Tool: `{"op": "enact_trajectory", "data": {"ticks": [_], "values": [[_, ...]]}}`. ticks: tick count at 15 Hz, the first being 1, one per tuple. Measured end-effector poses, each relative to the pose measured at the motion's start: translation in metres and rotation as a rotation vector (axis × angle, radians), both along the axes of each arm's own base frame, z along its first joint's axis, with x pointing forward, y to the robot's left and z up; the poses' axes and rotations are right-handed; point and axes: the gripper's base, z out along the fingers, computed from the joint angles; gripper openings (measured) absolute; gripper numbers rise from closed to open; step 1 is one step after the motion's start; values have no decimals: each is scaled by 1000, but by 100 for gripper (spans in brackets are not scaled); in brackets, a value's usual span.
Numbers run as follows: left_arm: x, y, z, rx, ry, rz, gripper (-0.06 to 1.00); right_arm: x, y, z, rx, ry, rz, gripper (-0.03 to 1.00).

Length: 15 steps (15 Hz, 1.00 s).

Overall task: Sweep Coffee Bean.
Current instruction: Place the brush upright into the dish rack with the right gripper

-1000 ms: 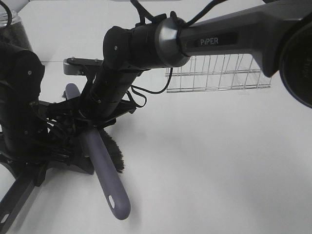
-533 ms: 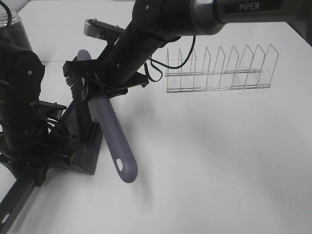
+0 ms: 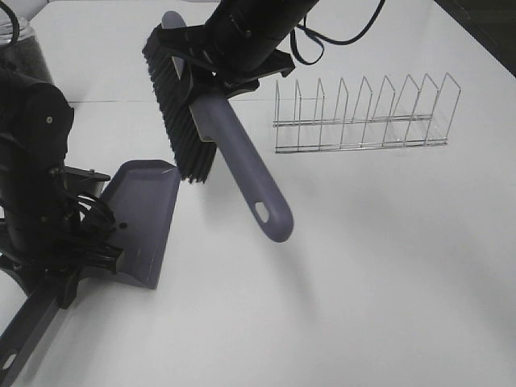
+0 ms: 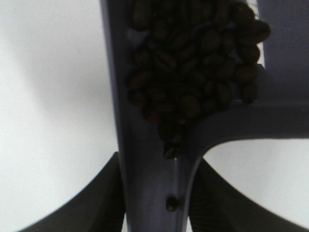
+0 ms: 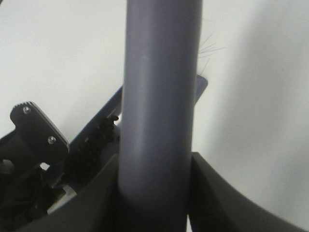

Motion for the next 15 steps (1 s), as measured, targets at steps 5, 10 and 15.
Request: {"op": "enact_trajectory", "data": {"ticks": [5,10,15], "values": [[8,15,0,-39,-1,67,31,2,-38,7,-91,112,-32,37],[11,18,-1,-61,-20,45,31,-3,-86,8,-479,191,-141,37],[11,17,-1,-69,-20,21,31,0,-111,17,-502,177,-238,37]]}}
